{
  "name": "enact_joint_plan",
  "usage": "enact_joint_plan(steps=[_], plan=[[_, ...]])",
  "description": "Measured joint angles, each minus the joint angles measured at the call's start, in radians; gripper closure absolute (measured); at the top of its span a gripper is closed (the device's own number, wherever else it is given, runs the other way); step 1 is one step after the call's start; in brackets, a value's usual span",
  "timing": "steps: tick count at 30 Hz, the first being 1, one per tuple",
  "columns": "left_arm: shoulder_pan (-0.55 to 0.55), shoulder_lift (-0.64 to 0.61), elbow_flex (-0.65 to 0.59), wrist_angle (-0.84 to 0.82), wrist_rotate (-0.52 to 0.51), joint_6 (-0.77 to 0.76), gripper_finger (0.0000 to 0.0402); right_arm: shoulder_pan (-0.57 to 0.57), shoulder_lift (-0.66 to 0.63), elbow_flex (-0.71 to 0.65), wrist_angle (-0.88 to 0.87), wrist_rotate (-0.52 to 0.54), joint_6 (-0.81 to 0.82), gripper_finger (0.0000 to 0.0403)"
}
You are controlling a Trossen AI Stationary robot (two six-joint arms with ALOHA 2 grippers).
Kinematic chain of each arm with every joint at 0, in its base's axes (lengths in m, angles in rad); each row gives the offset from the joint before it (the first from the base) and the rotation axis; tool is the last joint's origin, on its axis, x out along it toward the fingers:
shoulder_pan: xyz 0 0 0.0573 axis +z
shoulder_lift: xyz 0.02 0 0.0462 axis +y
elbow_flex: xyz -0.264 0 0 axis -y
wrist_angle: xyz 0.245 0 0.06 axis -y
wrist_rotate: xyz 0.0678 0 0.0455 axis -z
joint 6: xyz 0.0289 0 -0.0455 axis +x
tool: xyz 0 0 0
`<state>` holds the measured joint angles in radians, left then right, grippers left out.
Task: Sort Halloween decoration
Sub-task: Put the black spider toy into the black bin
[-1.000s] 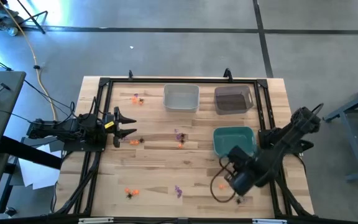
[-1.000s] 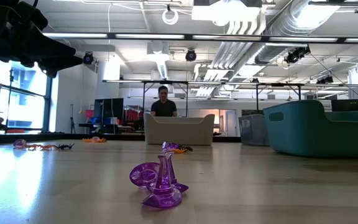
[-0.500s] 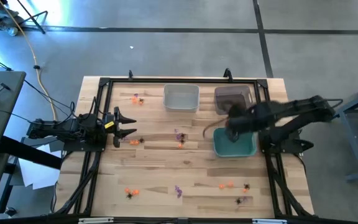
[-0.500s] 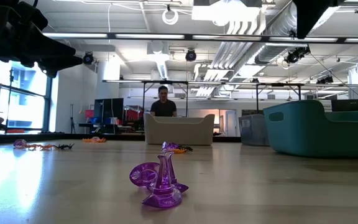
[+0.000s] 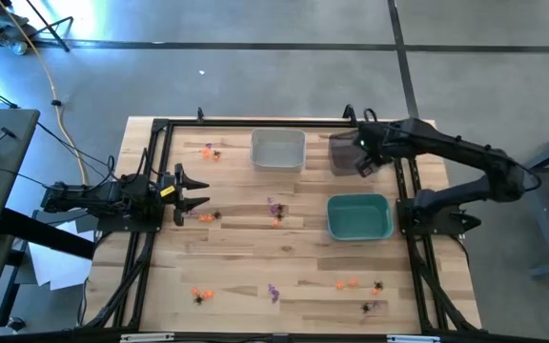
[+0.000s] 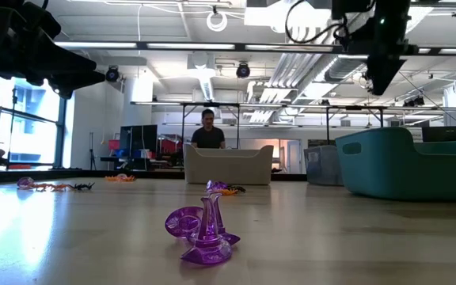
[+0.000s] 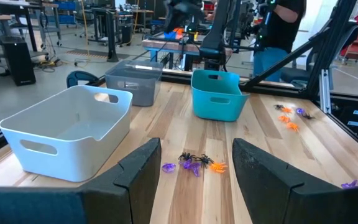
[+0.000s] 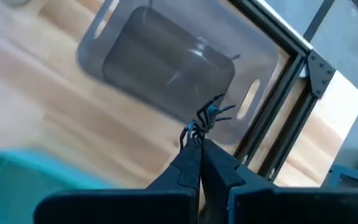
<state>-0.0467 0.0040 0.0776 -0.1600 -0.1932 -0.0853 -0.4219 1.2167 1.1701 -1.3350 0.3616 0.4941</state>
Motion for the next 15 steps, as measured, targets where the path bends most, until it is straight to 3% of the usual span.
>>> enact_joint_plan(steps=[7, 15], plan=[[0.000, 0.000, 0.000, 0.000, 0.000, 0.000, 0.0216, -0.173, 0.057, -0.042, 0.172, -0.100, -0.172, 0.0403], [0.000, 0.000, 0.000, 0.000, 0.000, 0.000, 0.0216, -0.248, 0.164, -0.042, 0.219, -0.138, -0.246, 0.0403]])
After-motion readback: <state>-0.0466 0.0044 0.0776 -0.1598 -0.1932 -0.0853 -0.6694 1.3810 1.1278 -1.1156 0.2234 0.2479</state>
